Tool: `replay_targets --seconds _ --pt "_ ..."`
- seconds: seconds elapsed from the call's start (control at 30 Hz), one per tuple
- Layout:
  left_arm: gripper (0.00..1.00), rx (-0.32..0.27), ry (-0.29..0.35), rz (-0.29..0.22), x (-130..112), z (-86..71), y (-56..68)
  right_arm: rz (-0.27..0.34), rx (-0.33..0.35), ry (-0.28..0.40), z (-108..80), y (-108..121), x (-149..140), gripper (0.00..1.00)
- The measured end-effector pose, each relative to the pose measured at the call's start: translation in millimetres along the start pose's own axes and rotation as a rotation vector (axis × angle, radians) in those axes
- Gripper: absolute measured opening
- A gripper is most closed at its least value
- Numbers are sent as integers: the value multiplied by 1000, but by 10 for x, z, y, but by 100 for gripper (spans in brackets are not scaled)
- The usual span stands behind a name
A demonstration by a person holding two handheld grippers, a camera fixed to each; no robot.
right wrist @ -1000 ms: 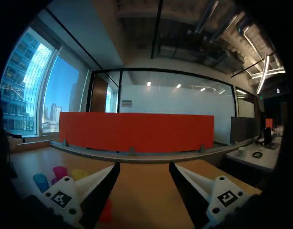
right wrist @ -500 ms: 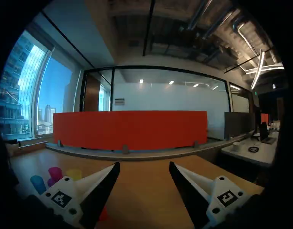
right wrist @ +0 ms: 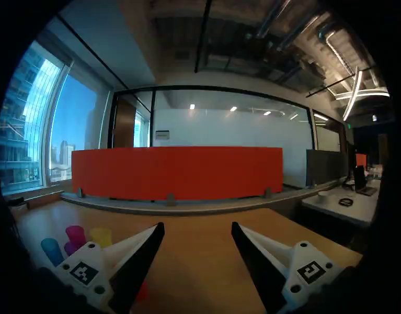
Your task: Pour water
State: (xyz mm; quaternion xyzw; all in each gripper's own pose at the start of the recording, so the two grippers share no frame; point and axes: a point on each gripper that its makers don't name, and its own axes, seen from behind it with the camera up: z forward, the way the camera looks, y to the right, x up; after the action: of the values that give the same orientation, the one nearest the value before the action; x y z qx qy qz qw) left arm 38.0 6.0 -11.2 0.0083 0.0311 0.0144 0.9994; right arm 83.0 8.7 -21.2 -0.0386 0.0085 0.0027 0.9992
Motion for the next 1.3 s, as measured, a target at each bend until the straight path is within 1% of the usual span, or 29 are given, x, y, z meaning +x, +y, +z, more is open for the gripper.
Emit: replay_targets --seconds 0.27,0.5,0.9,1.1,1.3 --pt "89 1 4 8 -81 18 -20 -9 11 3 37 -90 48 99" --pt "88 9 0 -6 -148 21 -66 -14 13 -1 42 -130 55 99" --pt "88 8 -16 -34 -246 49 -83 -14 11 0 16 -116 106 99" --pt "88 1 -26 -34 -278 65 -70 -11 13 1 23 -113 95 99" --pt "88 8 -41 -32 -315 93 -93 -11 12 -1 20 -104 69 99"
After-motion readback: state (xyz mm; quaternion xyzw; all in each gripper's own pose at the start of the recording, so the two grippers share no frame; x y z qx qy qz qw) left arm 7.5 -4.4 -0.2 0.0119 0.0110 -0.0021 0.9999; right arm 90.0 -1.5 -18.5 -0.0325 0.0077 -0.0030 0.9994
